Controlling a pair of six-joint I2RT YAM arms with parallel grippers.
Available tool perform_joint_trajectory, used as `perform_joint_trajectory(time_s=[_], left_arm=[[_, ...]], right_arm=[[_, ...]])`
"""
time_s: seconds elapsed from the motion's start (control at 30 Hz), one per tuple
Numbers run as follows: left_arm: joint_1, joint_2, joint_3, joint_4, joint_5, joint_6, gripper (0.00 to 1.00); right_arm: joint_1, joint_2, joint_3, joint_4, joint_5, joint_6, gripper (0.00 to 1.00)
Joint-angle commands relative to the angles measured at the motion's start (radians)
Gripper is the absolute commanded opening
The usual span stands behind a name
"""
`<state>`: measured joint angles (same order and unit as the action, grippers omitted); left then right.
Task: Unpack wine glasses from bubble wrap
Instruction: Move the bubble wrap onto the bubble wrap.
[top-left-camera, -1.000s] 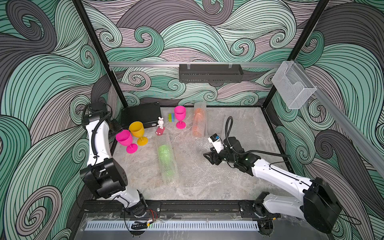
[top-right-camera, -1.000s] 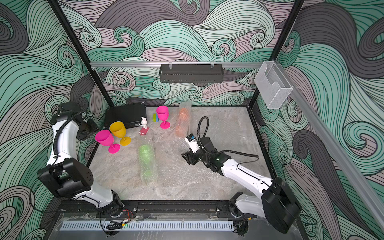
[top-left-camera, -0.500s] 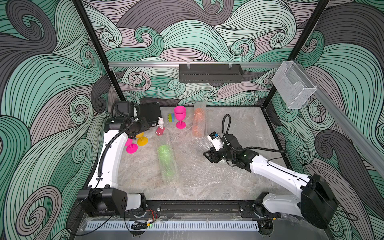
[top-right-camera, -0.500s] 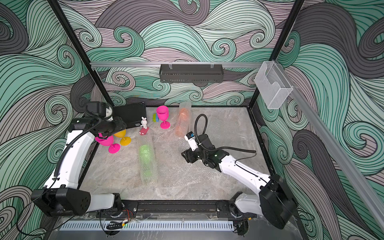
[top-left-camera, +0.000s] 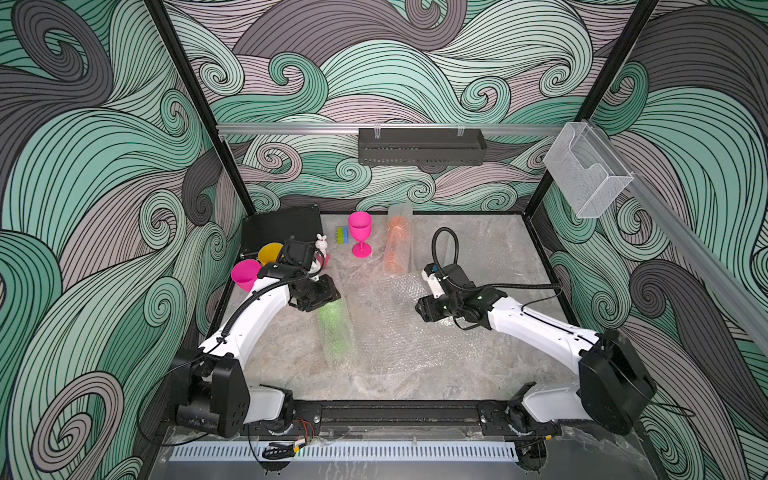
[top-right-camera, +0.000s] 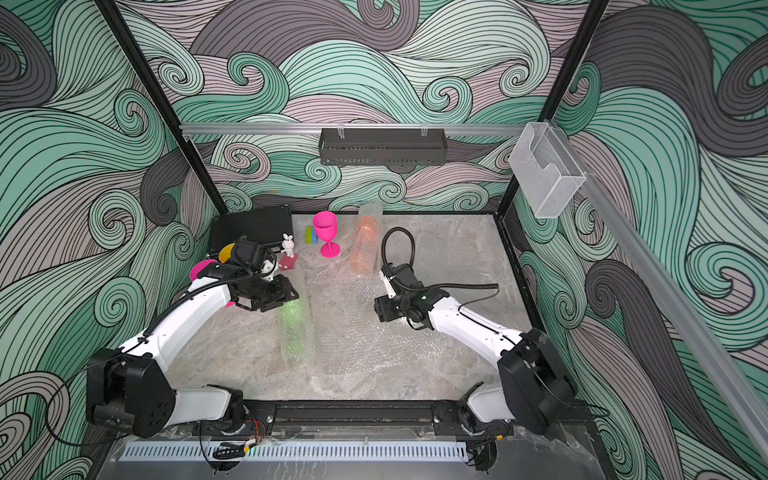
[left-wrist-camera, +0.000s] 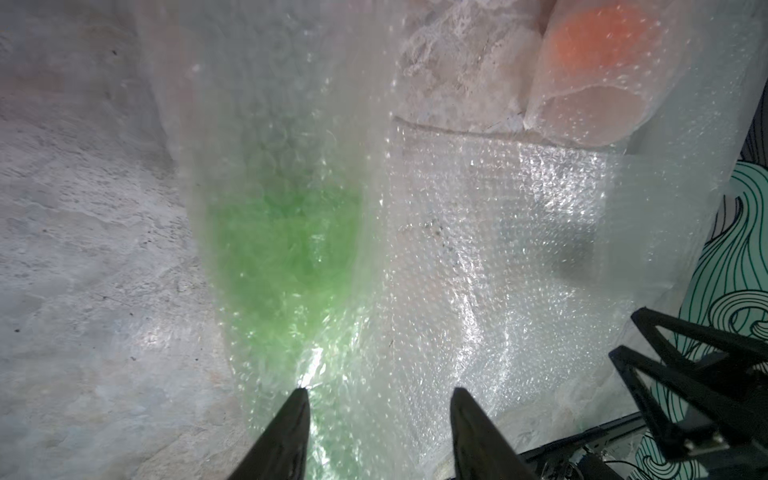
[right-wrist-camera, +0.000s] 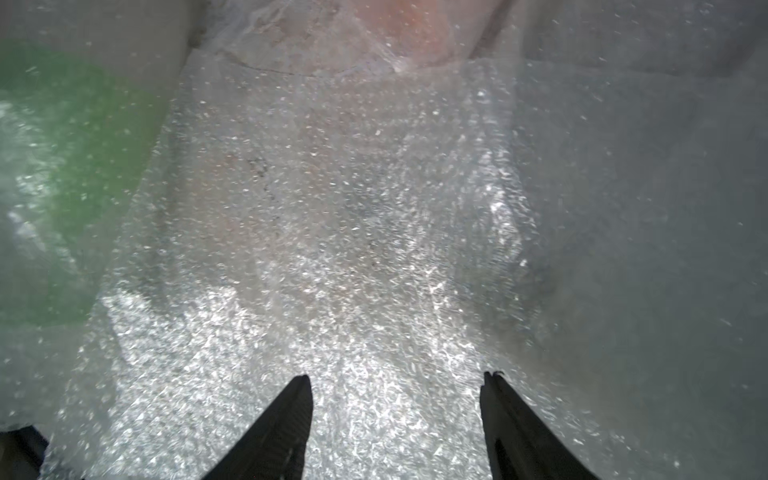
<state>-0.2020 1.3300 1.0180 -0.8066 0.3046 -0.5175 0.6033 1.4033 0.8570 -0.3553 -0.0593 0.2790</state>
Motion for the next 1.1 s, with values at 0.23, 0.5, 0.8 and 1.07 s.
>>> perform_joint_trajectory(time_s=[0.23, 0.5, 0.8, 1.07], left_arm=[[-0.036, -0.030, -0.083, 0.037, -0.014, 0.001, 0.54], [-0.037, -0.005, -0.132, 0.030, -0.019, 0.018, 0.50], [-0.037, -0.014, -0.145, -0.022, -0.085, 0.036, 0.44], [-0.037, -0.012, -0.127, -0.062, -0.144, 0.054, 0.42]], right_arm=[[-0.122, -0.008, 0.015, -0.157, 0.149, 0.075, 0.71], [-0.140, 0.021, -0.001, -0.146, 0.091, 0.096, 0.71], [-0.152, 0.036, -0.013, -0.152, 0.116, 0.085, 0.73], [-0.248, 0.005, -0.022, -0.191, 0.212, 0.092, 0.76]])
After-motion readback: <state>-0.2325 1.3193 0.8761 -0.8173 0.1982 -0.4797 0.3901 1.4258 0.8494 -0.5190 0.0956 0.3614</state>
